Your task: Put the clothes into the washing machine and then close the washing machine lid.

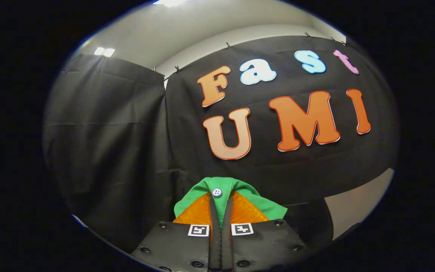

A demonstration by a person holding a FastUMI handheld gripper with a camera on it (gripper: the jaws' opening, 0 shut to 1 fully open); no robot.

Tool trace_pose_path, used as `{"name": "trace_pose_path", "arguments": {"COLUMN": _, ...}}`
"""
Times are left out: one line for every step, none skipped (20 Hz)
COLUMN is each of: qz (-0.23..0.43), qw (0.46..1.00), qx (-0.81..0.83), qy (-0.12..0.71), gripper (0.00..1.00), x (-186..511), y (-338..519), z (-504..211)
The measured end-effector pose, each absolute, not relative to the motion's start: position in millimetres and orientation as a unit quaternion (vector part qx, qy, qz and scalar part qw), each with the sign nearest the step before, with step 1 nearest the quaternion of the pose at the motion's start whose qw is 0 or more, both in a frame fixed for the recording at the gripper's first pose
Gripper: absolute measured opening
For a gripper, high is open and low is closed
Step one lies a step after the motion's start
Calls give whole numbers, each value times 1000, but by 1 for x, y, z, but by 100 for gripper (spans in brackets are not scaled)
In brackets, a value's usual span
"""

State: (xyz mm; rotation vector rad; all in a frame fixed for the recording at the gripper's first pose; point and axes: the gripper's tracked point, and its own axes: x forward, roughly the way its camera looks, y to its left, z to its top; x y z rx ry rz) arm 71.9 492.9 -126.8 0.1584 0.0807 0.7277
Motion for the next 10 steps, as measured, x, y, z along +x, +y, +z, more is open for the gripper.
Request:
{"name": "trace_pose_path", "arguments": {"qz": 361, "qw": 929, "qx": 71, "qy": 47, "gripper": 8, "x": 77, "y": 498, "z": -142}}
{"name": "trace_pose_path", "arguments": {"qz": 368, "qw": 926, "qx": 66, "qy": 56, "gripper": 8, "x": 81, "y": 503, "z": -159}}
{"name": "trace_pose_path", "arguments": {"qz": 373, "qw": 923, "qx": 64, "qy": 67, "gripper": 8, "x": 84, "y": 509, "z": -175}}
{"name": "trace_pose_path", "arguments": {"qz": 377, "qw": 921, "qx": 64, "qy": 76, "gripper": 8, "x": 87, "y": 514, "z": -191}}
{"name": "trace_pose_path", "arguments": {"qz": 376, "qw": 920, "qx": 62, "qy": 88, "gripper": 8, "x": 90, "y": 517, "z": -209}}
{"name": "trace_pose_path", "arguments": {"qz": 374, "qw": 920, "qx": 61, "qy": 104, "gripper": 8, "x": 93, "y": 519, "z": -225}}
{"name": "trace_pose_path", "arguments": {"qz": 371, "qw": 919, "qx": 59, "qy": 118, "gripper": 8, "x": 96, "y": 522, "z": -241}}
{"name": "trace_pose_path", "arguments": {"qz": 366, "qw": 920, "qx": 59, "qy": 128, "gripper": 8, "x": 98, "y": 526, "z": -257}}
{"name": "trace_pose_path", "arguments": {"qz": 361, "qw": 920, "qx": 58, "qy": 142, "gripper": 8, "x": 100, "y": 528, "z": -274}}
{"name": "trace_pose_path", "arguments": {"qz": 353, "qw": 921, "qx": 56, "qy": 157, "gripper": 8, "x": 101, "y": 530, "z": -295}}
